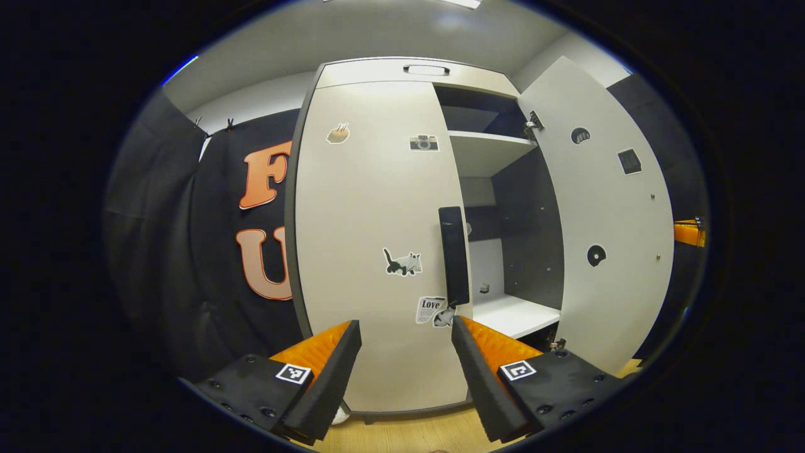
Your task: Open the right door of the double-door shoe cabinet with the right hand, and open the left door with the left hand.
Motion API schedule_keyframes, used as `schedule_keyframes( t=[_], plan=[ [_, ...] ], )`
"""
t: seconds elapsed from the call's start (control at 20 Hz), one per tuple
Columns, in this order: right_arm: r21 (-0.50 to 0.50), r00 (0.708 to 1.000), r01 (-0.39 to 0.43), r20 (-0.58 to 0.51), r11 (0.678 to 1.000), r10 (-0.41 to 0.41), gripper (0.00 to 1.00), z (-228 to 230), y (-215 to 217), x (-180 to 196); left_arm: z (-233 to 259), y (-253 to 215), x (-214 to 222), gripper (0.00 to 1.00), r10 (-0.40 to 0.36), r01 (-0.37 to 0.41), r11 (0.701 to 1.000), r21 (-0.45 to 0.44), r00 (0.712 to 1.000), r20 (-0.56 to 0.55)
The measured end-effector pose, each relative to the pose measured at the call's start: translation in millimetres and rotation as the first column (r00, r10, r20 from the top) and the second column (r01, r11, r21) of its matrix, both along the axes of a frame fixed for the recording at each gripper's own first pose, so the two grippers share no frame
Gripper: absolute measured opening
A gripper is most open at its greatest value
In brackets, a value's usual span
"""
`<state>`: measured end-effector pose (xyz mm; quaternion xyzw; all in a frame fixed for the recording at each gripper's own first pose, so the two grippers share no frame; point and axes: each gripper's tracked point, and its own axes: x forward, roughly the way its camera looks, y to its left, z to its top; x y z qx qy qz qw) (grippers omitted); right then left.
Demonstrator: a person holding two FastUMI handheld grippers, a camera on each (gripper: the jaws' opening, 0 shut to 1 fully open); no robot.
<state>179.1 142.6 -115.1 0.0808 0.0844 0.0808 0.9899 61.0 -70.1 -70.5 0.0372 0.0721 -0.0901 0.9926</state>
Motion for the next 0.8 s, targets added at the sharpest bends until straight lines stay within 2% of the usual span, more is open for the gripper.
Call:
schedule_keyframes(
  t=[0.15,0.25,0.4,0.45,0.5,0.65,0.7,0.75,0.8],
  plan=[
    [0.018,1.0,0.009,0.001,1.0,-0.009,0.33,1.6,0.2,1.8,14.6,-13.0,14.6,0.94,-0.025,0.026,1.0,-0.017,1.0,0.014],
    [0.031,1.0,0.029,0.007,0.999,-0.029,0.41,3.0,-1.6,3.7,29.2,-23.2,26.9,0.93,-0.051,0.051,0.999,-0.011,0.997,0.054],
    [0.057,0.999,0.05,0.013,0.997,-0.051,0.55,4.2,-2.0,4.7,36.3,-42.0,42.1,0.93,-0.078,0.079,0.997,-0.023,0.995,0.055],
    [0.059,0.998,0.059,0.01,0.996,-0.06,0.53,3.9,-4.3,4.6,38.5,-49.2,48.6,0.93,-0.087,0.089,0.996,-0.026,0.995,0.057],
    [0.058,0.998,0.065,0.007,0.996,-0.065,0.63,2.9,-5.3,3.9,37.7,-52.7,55.9,0.93,-0.084,0.085,0.996,-0.023,0.995,0.056],
    [0.053,0.998,0.066,-0.004,0.996,-0.066,0.77,0.0,-7.3,1.4,31.6,-59.8,75.7,0.9,-0.045,0.046,0.999,-0.006,0.998,0.032],
    [0.051,0.998,0.065,-0.009,0.997,-0.065,0.75,-0.9,-7.4,0.7,30.4,-64.8,81.8,0.95,-0.043,0.044,0.999,-0.005,0.999,0.03],
    [0.045,0.998,0.064,-0.013,0.997,-0.064,0.76,-3.0,-8.6,-1.1,28.5,-65.8,89.2,0.9,-0.031,0.031,1.0,0.003,0.999,0.027],
    [0.038,0.998,0.063,-0.013,0.997,-0.062,0.77,-3.6,-9.0,-1.4,24.5,-63.8,96.8,0.9,-0.006,0.006,1.0,0.017,1.0,0.025]
  ],
)
